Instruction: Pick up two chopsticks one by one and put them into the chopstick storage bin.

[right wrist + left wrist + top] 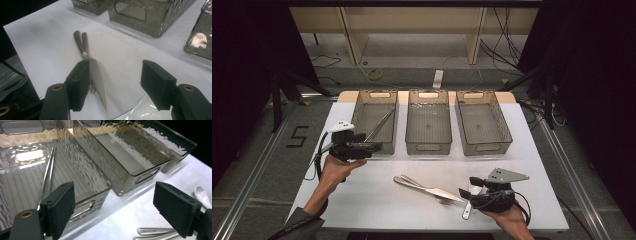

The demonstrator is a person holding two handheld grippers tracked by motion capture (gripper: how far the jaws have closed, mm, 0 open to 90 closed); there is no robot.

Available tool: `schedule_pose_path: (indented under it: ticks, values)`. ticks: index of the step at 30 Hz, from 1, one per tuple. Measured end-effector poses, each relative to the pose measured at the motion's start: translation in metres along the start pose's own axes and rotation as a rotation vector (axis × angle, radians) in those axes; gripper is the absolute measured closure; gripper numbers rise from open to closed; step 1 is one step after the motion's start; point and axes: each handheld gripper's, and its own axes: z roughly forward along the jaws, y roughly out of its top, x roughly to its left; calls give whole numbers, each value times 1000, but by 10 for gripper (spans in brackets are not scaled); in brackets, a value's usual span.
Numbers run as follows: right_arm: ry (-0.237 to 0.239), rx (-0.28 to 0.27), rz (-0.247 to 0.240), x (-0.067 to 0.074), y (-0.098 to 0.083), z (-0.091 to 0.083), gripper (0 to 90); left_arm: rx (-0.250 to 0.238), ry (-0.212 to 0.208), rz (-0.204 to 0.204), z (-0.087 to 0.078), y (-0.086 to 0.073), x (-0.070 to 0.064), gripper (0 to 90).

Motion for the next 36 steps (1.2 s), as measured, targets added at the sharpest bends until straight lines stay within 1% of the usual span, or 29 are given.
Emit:
schedule_pose_path:
  ticks: [1,2,3,4,5,10,14,16,22,26,29,31,32,33,34,35,36]
  values:
    - [5,4,-4,1,0,0,448,-10,-12,11,-3,-3,-4,173]
    - [7,5,-9,1,0,0,461,-10,-12,11,-3,-3,-4,173]
    - [10,9,-13,2,-1,0,475,-27,-19,24,-5,-6,-7,173]
    - [13,11,-15,2,-1,1,488,-27,-19,24,-5,-6,-7,173]
    - [16,16,-20,2,-1,1,504,-36,-30,29,-8,-11,-10,173]
    - [22,30,-20,2,-2,2,586,-32,-39,65,-10,-21,-19,165]
    - [10,57,-18,-1,-4,3,647,-56,-65,69,-17,-25,-25,163]
    - [-2,63,-20,-3,-4,4,680,-65,-75,62,-20,-27,-26,162]
    - [-26,95,-15,-8,-6,6,773,-71,-70,58,-25,-30,-27,161]
    - [-39,137,-25,-10,-7,11,827,-86,-69,53,-28,-32,-29,159]
    - [-44,164,-23,-11,-8,13,862,-86,-72,65,-29,-35,-30,159]
    - [-44,179,-20,-12,-9,15,874,-85,-68,80,-30,-37,-31,159]
    - [-43,184,-22,-12,-9,15,879,-85,-68,80,-30,-37,-31,159]
    - [-39,191,-25,-12,-9,16,884,-83,-64,98,-31,-38,-32,159]
    - [-37,196,-20,-12,-9,16,888,-82,-63,103,-31,-39,-33,159]
    - [-34,204,-30,-12,-10,18,892,-80,-65,104,-32,-40,-33,159]
    - [-36,212,-28,-11,-10,19,896,-81,-66,103,-32,-40,-33,159]
